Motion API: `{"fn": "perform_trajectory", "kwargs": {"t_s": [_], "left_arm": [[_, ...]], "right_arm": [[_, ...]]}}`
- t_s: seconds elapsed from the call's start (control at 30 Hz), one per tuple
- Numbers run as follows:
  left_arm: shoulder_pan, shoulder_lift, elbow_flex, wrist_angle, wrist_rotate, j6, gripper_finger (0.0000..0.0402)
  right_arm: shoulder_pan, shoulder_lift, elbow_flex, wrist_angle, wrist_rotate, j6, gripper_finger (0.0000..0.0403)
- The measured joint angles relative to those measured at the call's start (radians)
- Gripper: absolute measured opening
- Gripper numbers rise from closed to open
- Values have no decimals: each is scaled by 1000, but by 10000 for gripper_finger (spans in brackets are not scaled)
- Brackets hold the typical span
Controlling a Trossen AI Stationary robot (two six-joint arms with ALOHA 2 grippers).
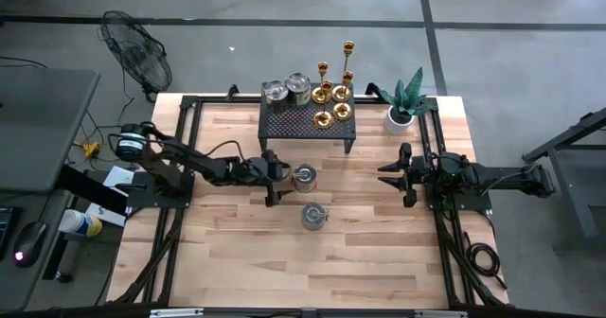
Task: Pick & Place candle stick holders
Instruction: Put the scented candle on the shelf
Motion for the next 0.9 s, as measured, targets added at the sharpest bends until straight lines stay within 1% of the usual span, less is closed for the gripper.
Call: {"fn": "perform_trajectory", "kwargs": {"t_s": [0.13, 0.33, 0.43, 0.57, 0.73, 0.9], "left_arm": [[0, 57, 0, 90, 4, 0, 400], [0, 141, 8, 198, 44, 0, 400], [0, 183, 11, 300, 39, 1, 400], [0, 233, 10, 391, 36, 0, 400], [0, 281, 11, 441, 21, 0, 400], [1, 314, 55, 449, 20, 0, 400]], "right_arm": [[0, 0, 0, 0, 0, 0, 117], [0, 0, 0, 0, 0, 0, 117], [0, 0, 0, 0, 0, 0, 117], [0, 0, 0, 0, 0, 0, 117], [0, 0, 0, 0, 0, 0, 117], [0, 0, 0, 0, 0, 0, 117]]}}
